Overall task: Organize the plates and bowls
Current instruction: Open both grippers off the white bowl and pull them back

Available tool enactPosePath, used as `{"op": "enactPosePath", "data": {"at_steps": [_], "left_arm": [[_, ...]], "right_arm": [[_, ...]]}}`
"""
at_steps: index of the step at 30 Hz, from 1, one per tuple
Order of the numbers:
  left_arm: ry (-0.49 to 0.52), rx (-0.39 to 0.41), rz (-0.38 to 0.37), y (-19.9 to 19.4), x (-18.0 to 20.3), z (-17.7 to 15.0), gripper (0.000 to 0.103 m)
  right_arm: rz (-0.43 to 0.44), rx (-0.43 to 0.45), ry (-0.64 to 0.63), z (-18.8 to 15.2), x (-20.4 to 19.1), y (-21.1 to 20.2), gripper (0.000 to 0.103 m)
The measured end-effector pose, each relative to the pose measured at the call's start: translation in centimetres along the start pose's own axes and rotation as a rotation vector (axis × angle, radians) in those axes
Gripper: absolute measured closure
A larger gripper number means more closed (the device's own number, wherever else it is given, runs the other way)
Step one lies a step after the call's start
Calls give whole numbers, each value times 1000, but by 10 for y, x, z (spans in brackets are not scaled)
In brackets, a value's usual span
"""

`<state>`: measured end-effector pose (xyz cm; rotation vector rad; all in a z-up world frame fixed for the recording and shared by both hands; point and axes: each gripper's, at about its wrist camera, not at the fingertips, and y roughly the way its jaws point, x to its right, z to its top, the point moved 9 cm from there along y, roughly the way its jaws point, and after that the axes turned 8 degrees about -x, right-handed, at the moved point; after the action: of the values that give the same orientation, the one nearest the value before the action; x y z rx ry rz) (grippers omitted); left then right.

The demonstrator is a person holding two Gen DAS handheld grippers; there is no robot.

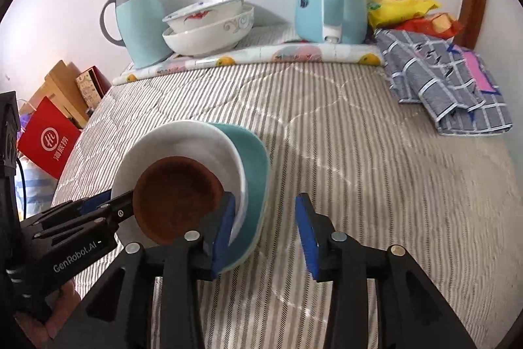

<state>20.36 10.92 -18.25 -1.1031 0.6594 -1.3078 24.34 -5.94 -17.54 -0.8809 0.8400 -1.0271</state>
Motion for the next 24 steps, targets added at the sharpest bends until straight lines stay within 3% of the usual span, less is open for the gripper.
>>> {"op": "enactPosePath", "data": {"at_steps": [6,15,24], "left_arm": [[-10,34,-2,-11,-3,3,44],[12,88,56,-29,0,-2,38],[41,143,64,-53,9,-11,35]], "right_arm": [[-5,24,13,-4,6,-16,59],[-14,50,43,-13,18,-34,51],[-92,61,47,-29,35,-54,46]]}}
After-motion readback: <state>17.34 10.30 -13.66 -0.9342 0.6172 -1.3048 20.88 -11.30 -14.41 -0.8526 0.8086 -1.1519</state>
